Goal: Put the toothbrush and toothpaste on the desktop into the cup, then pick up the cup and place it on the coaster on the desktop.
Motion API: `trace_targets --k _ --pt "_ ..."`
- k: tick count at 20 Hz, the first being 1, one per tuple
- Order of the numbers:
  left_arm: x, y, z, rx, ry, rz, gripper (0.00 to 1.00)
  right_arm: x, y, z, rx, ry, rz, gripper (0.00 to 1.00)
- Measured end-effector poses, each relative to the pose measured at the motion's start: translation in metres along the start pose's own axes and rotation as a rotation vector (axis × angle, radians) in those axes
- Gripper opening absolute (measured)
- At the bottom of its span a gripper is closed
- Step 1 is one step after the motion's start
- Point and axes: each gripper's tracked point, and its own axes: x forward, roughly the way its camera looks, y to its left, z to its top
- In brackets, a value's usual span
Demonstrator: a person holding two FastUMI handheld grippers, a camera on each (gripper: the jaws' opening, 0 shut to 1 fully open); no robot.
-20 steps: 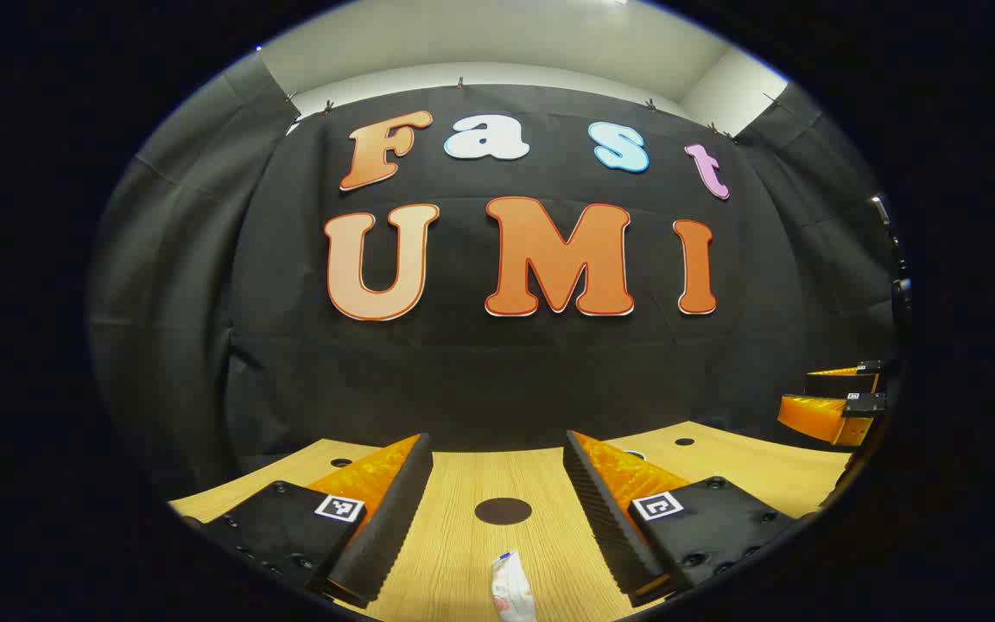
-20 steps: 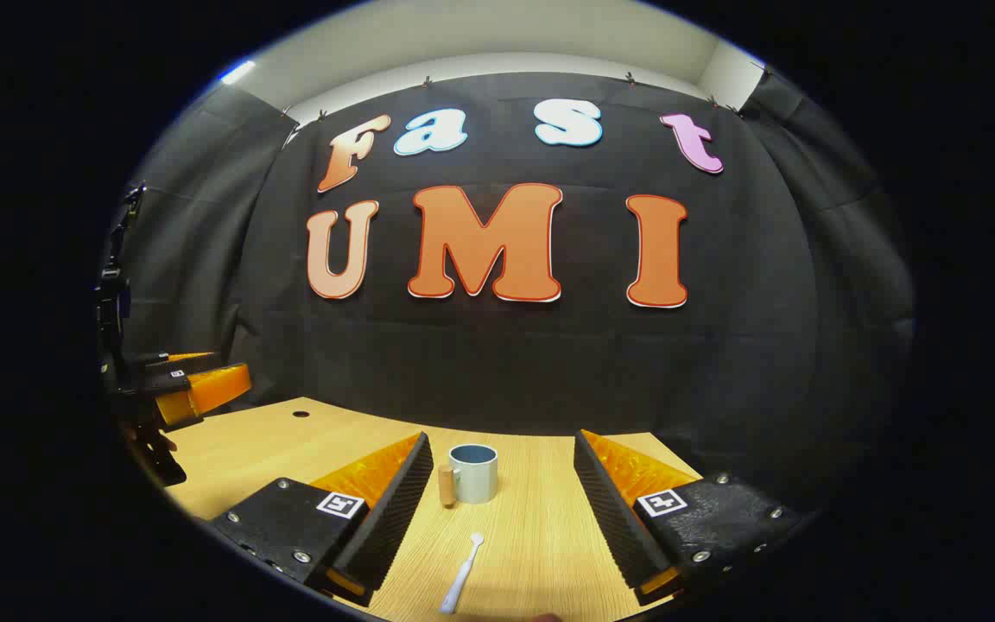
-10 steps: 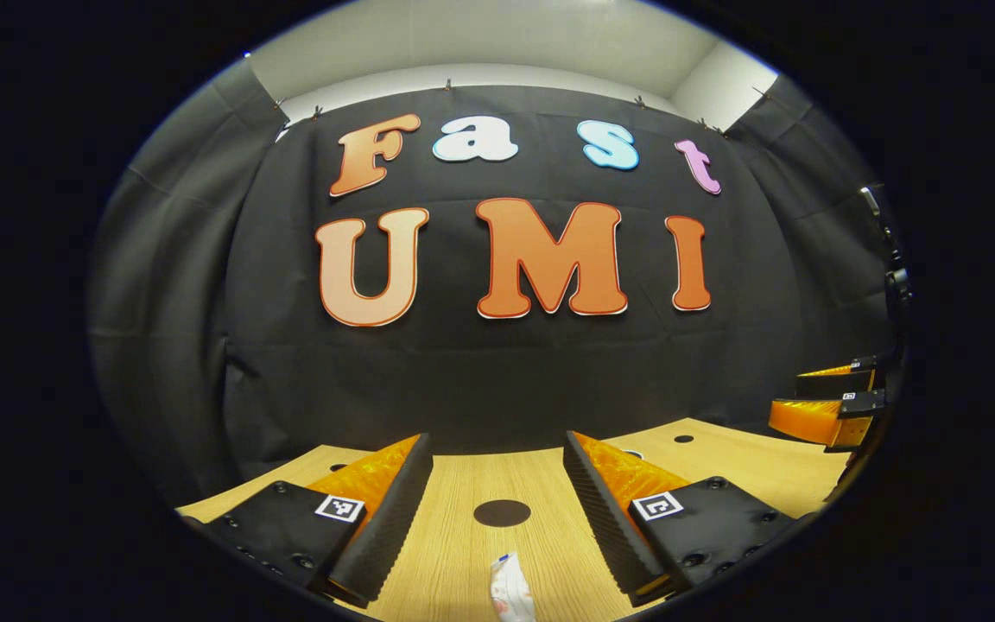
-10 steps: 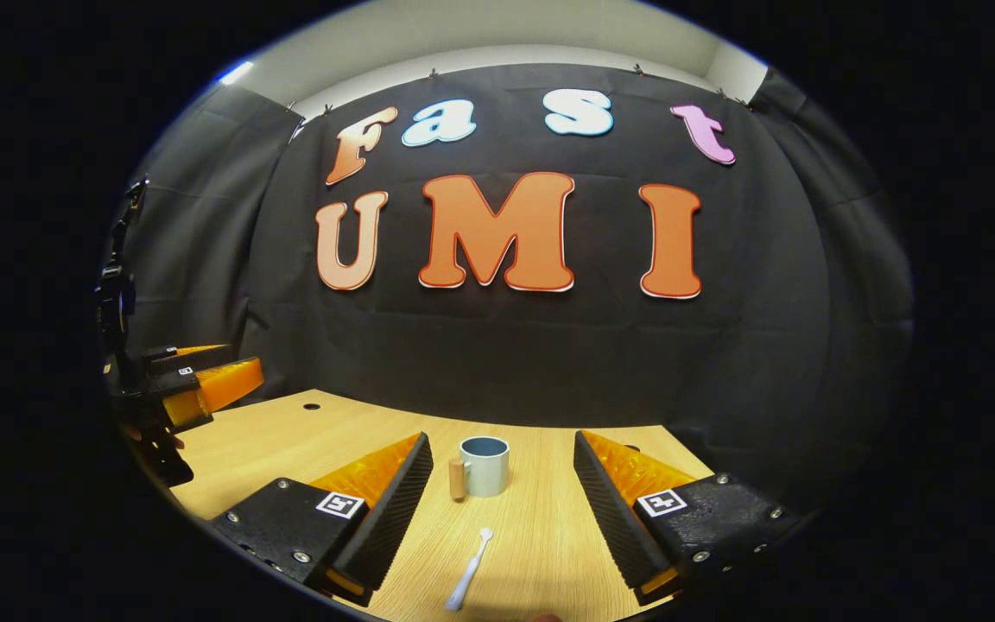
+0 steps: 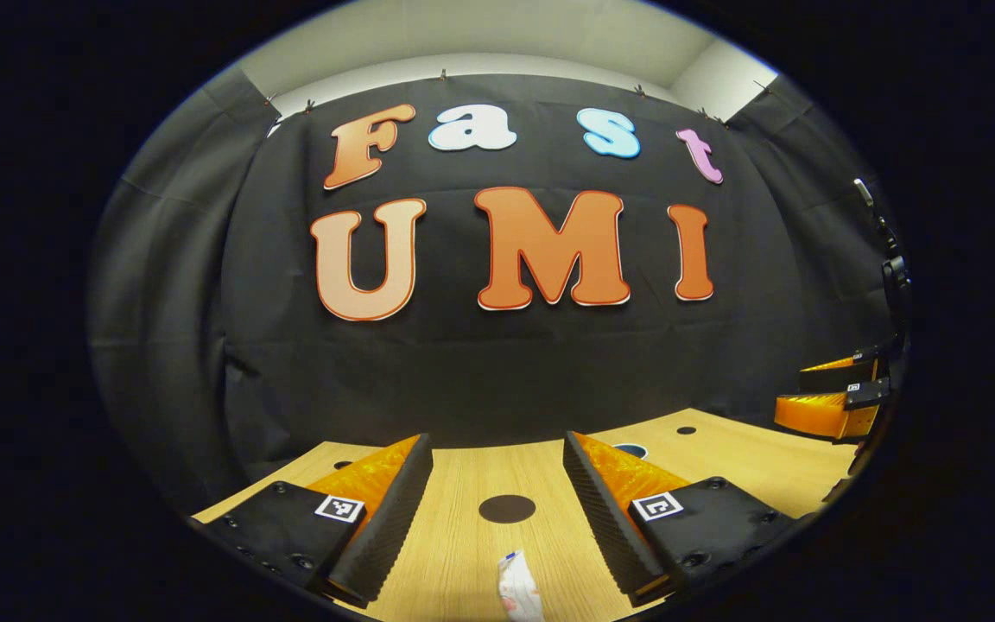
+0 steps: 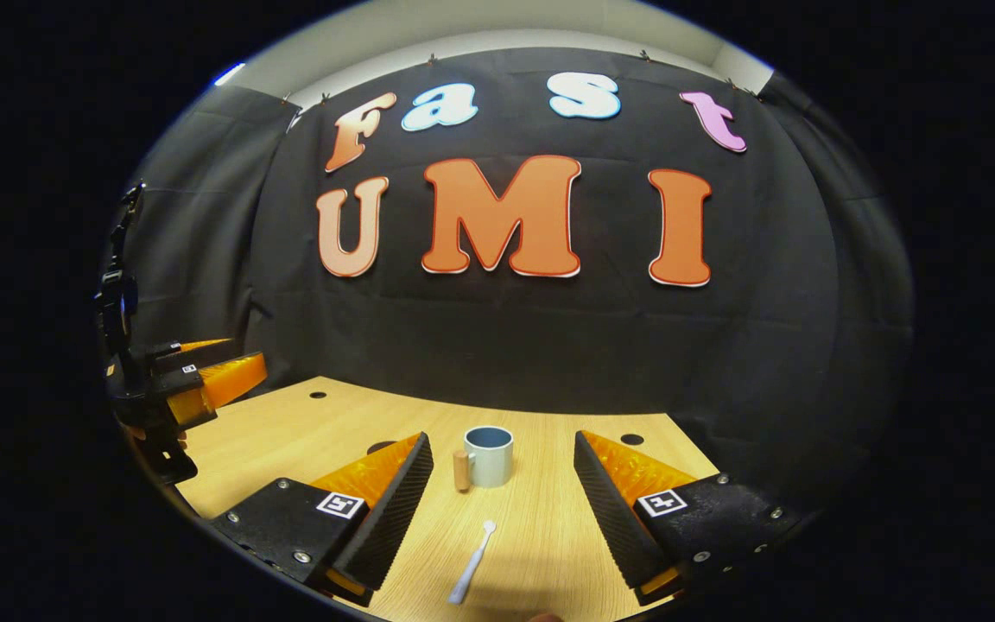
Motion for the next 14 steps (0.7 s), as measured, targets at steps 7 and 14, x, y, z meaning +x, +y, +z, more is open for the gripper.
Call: trace_targets --k 7,14 --pt "0.011 0.007 -0.033 0.027 0.18 0.0 0.97 0.003 0.023 -0.001 0.014 0.136 0.077 0.99" --pt "0.015 -0.01 -0.088 0.038 0.361 -0.041 1.0 0.004 0.034 -0.034 0.071 0.318 0.122 0.99"
